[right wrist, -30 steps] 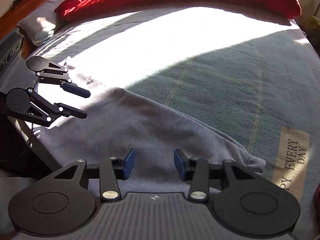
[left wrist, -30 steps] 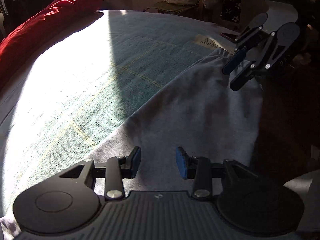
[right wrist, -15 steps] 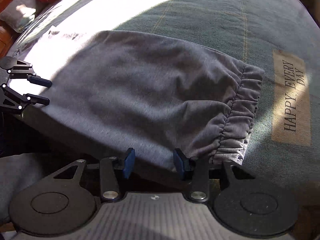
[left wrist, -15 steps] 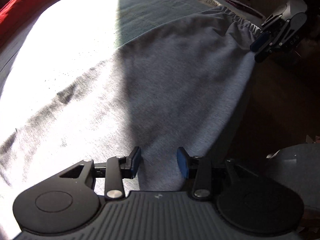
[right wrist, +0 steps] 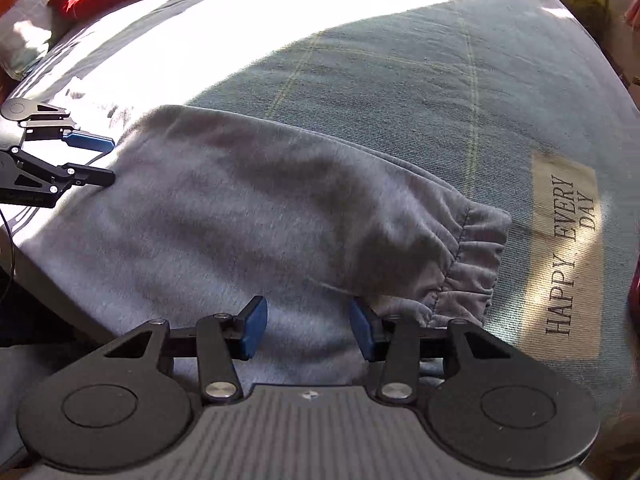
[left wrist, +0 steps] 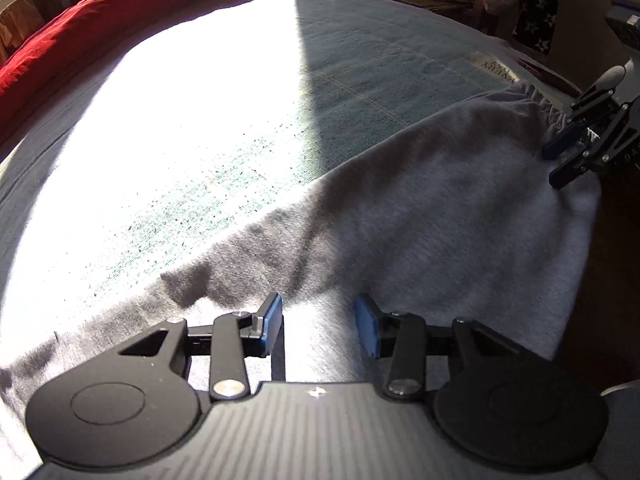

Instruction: Fold clothes

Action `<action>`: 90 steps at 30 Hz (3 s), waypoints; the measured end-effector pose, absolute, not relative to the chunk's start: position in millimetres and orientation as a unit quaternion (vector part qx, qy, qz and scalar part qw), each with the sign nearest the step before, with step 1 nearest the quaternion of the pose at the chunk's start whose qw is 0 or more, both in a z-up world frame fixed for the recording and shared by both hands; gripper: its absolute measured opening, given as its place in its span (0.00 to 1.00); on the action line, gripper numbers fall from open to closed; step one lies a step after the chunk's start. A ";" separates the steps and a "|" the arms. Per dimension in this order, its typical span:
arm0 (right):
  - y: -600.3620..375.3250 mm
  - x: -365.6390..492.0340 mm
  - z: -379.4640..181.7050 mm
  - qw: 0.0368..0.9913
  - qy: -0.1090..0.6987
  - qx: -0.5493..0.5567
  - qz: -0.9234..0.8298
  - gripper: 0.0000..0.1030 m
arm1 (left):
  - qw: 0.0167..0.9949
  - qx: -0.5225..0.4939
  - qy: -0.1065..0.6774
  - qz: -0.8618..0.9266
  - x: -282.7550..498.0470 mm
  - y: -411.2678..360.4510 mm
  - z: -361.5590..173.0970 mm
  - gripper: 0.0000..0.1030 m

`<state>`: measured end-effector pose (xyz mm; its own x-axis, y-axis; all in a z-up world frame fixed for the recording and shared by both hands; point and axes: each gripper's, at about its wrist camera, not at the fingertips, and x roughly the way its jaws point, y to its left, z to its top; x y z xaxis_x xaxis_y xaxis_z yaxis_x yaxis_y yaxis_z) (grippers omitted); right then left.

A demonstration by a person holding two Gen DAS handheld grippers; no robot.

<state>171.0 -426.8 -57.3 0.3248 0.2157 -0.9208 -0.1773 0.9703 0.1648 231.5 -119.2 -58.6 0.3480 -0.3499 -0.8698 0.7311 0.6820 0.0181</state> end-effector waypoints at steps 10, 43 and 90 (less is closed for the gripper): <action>-375.8 221.3 -42.4 0.842 0.513 0.039 0.160 0.54 | 0.813 0.156 0.450 -0.334 240.3 -125.2 -49.4 0.40; -195.6 269.4 -30.7 0.845 0.451 -0.045 0.284 0.62 | 0.860 0.099 0.474 -0.160 221.9 21.2 -57.7 0.51; -178.9 178.6 -53.6 0.919 0.345 -0.055 0.185 1.00 | 0.937 0.076 0.296 -0.169 131.4 19.4 -71.1 0.59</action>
<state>178.6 -178.9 -53.6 0.6935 0.3026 -0.6538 -0.3782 0.9253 0.0272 131.4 19.4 -71.1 0.7673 -0.2716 -0.5809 0.3621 0.9312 0.0429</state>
